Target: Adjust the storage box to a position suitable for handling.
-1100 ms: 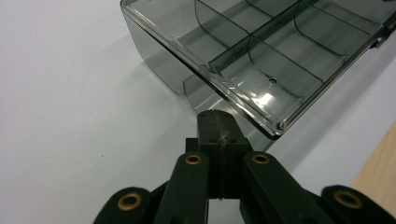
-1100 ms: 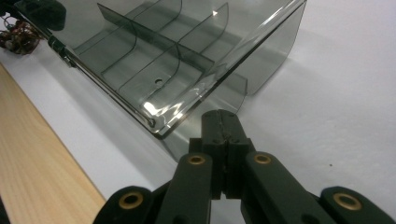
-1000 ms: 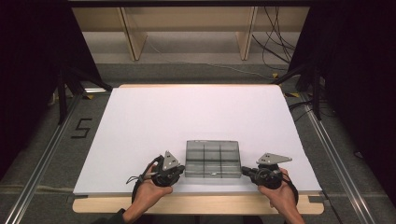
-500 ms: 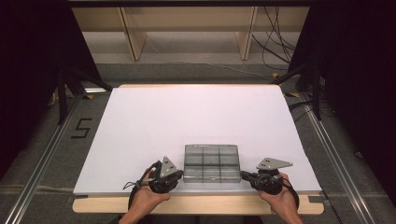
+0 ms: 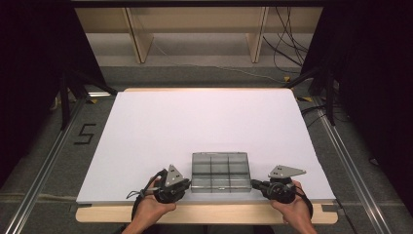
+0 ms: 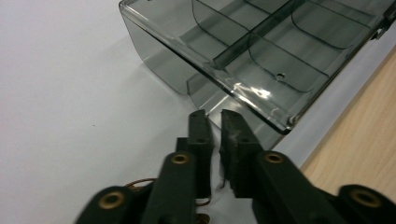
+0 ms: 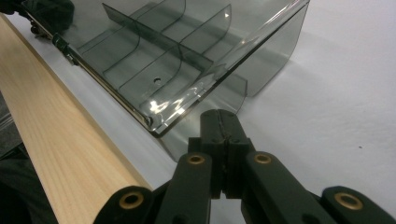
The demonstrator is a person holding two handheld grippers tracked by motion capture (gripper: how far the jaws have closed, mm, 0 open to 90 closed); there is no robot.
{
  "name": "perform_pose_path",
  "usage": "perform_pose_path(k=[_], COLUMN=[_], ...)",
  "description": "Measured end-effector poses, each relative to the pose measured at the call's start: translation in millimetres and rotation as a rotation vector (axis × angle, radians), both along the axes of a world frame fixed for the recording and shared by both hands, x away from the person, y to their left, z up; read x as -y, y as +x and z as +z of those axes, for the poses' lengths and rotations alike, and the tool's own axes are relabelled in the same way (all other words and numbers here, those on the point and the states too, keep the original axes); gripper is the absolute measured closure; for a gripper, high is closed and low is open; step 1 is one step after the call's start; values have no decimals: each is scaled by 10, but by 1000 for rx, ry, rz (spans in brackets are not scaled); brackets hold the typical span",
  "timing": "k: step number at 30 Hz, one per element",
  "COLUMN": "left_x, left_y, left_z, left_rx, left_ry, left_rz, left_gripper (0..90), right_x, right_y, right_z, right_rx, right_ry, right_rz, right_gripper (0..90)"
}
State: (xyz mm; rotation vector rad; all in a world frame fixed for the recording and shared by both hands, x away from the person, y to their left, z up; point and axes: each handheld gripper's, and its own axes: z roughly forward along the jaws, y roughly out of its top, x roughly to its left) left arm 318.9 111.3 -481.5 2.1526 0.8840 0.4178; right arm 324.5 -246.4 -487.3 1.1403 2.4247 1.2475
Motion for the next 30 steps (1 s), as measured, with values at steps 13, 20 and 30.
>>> perform_pose_path(k=[13,20,30], left_x=[-331,-408,-472], left_y=[-61,-136,-216], left_z=[180,197,177], left_rx=[-2,-31,-38], left_ry=[-110,-145,-173], left_rz=[80,69,87], left_gripper=[598,455,355], right_x=[137,180,144], right_y=[-100,-240,-345], right_z=[76,99,105], right_rx=[31,45,42], right_ry=[2,20,29], right_rz=[-8,-9,2], right_gripper=[891,879,889])
